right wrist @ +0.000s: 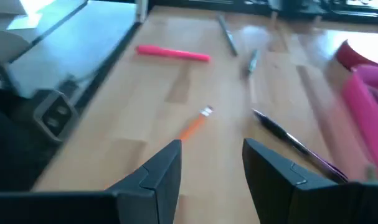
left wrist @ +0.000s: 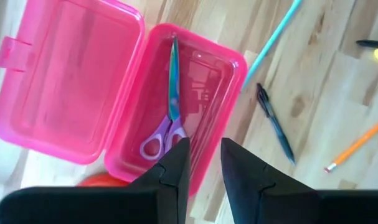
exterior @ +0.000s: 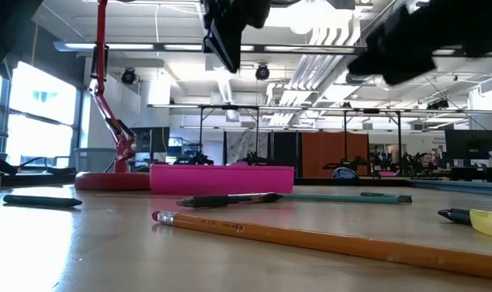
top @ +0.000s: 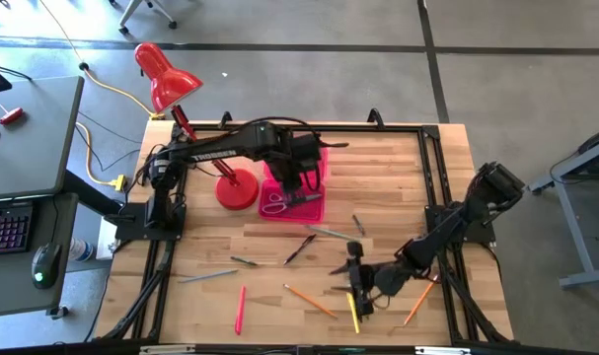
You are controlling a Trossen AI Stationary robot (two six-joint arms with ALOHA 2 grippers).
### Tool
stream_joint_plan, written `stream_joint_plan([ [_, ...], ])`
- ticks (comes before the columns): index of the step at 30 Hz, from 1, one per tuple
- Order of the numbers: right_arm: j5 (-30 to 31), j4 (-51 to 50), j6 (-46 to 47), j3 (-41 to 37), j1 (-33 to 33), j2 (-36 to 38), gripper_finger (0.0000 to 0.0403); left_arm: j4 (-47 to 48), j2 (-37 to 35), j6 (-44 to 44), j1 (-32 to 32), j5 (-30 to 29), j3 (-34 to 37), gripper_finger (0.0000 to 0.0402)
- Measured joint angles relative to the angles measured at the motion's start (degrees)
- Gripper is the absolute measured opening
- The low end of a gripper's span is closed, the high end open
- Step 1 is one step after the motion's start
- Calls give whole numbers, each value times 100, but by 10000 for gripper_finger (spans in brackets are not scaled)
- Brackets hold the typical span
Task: Pick & place school supplies into a supply box
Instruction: Put the bottom green crayon into the pink supply box
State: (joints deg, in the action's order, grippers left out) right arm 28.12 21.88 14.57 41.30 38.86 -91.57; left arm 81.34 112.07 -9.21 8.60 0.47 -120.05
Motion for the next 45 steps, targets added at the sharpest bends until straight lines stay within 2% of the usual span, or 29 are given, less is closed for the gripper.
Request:
stream_joint_plan([
  [3, -68, -581, 418, 462, 191, -116, 149, 125, -2, -2, 0, -1, -129, 117],
  [8, -514, -1104, 1062, 1078, 704, -451, 149, 432, -2, -2, 0, -2, -133, 117],
  [16, -220, -1366, 226, 1881, 1412, -1505, 149, 482, -2, -5, -2, -2, -133, 117],
  [20, -144, -1378, 541, 2143, 1538, -1922, 149, 470, -2, -5, -2, -4, -131, 117],
  [24, -152, -1393, 1129, 2238, 1603, -2131, 149, 405, -2, -5, -2, -4, -131, 117],
  [34, -494, -1342, 1586, 2246, 1716, -2451, 149, 406, -2, -4, -2, -7, -129, 117],
  [45, -595, -1617, 1209, 2246, 1782, -2544, 149, 406, -2, 24, -2, -260, -127, 117],
])
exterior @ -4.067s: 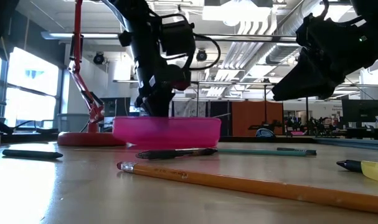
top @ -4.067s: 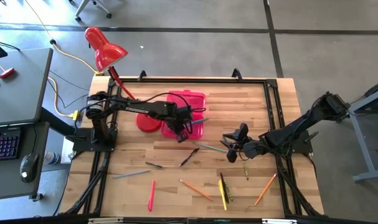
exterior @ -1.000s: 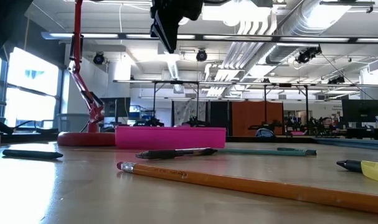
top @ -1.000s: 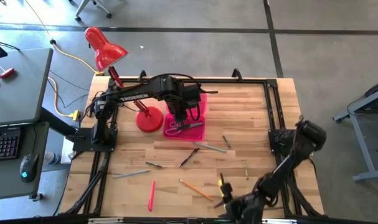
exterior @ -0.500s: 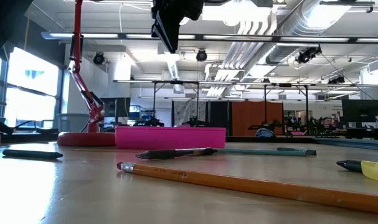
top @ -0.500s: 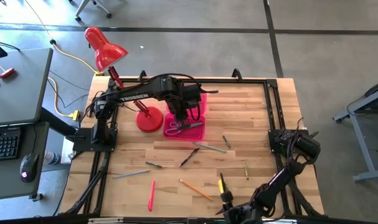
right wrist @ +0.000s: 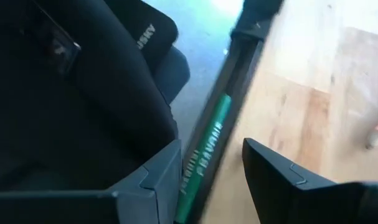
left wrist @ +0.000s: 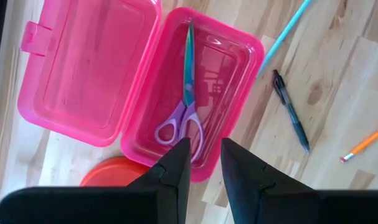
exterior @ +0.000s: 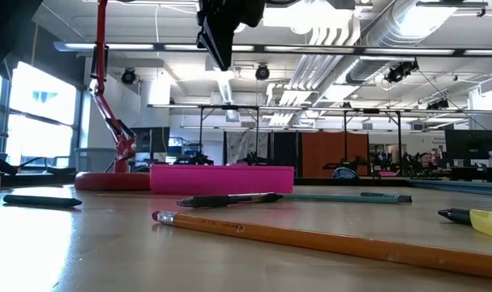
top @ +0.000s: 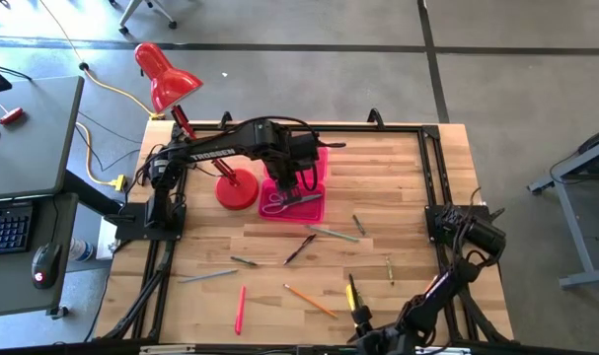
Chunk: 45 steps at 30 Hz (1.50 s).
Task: Pick & place school supplies into a supply box
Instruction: Put the bottom green crayon into the pink supply box
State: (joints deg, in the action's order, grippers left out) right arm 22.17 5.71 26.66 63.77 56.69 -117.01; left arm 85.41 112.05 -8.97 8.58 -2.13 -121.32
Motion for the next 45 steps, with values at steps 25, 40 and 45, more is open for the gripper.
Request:
stream_joint_plan([
  [25, 946, -827, -155, -29, -213, 130, 24, -1, 0, 13, 2, -2, 2, 117],
  [40, 223, -1545, 334, 2, -781, 234, 38, 2, 0, 13, 2, -9, 2, 117],
  [45, 129, -1540, 482, 2, -879, 262, 47, 13, 0, 13, 2, -11, 2, 117],
])
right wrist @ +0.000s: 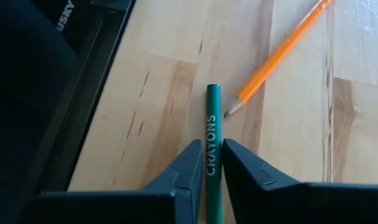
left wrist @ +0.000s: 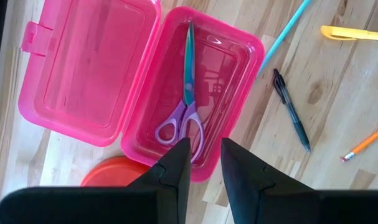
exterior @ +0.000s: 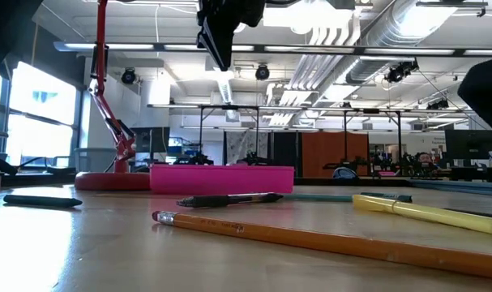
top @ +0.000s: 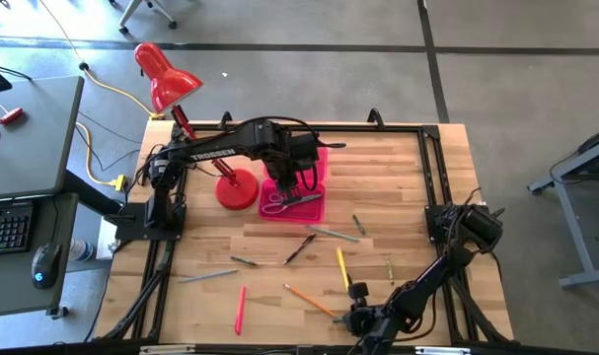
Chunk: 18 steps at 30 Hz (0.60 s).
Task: Pick & place school supplies into a supply box
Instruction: Put the bottom green crayon into the pink supply box
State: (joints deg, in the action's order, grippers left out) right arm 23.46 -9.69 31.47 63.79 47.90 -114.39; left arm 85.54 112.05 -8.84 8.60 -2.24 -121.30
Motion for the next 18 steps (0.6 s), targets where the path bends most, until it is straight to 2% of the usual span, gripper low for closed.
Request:
stream_joint_plan([
  [6, 18, -246, -237, -38, -27, 401, 6, 378, 9, 0, 7, -46, -158, 117],
  [9, 210, -370, -339, -20, -50, 734, 12, 440, -15, 107, 3, -259, -391, 117],
  [14, 629, -889, -761, -24, -176, 1401, 14, 447, -252, 272, 2, -249, -970, 117],
  [16, 995, -1108, -1072, -15, -308, 1709, 8, 466, -333, 318, 7, -264, -1269, 117],
  [18, 1699, -1378, -1354, -15, -512, 1946, 4, 286, -517, 459, 4, -369, -1327, 117],
])
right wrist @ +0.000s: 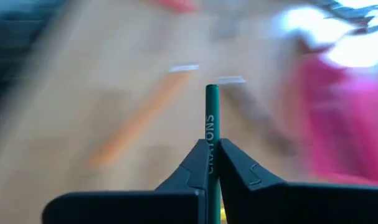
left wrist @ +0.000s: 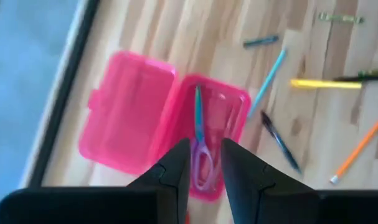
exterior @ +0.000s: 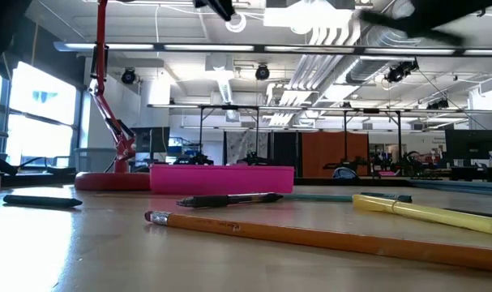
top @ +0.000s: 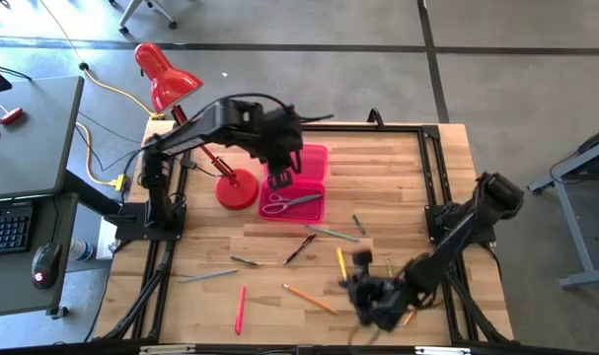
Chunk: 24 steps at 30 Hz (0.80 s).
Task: Pick & place school supplies into a supply box
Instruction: Put the bottom green crayon into the pink supply box
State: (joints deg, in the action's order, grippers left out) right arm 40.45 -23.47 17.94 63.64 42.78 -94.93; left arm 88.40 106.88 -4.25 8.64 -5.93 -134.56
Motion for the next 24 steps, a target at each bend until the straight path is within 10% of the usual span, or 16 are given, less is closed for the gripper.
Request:
stream_joint_plan([
  [4, 939, 18, -301, -4, -810, 308, 7, -69, -517, 258, -2, -504, 185, 117],
  [11, -1355, 666, -994, -7, -2804, 27, 11, 166, -801, 187, -2, -842, 201, 117],
  [24, -2525, 1729, -1362, -128, -4236, -453, 11, 160, -1440, 60, -4, 411, 1186, 82],
])
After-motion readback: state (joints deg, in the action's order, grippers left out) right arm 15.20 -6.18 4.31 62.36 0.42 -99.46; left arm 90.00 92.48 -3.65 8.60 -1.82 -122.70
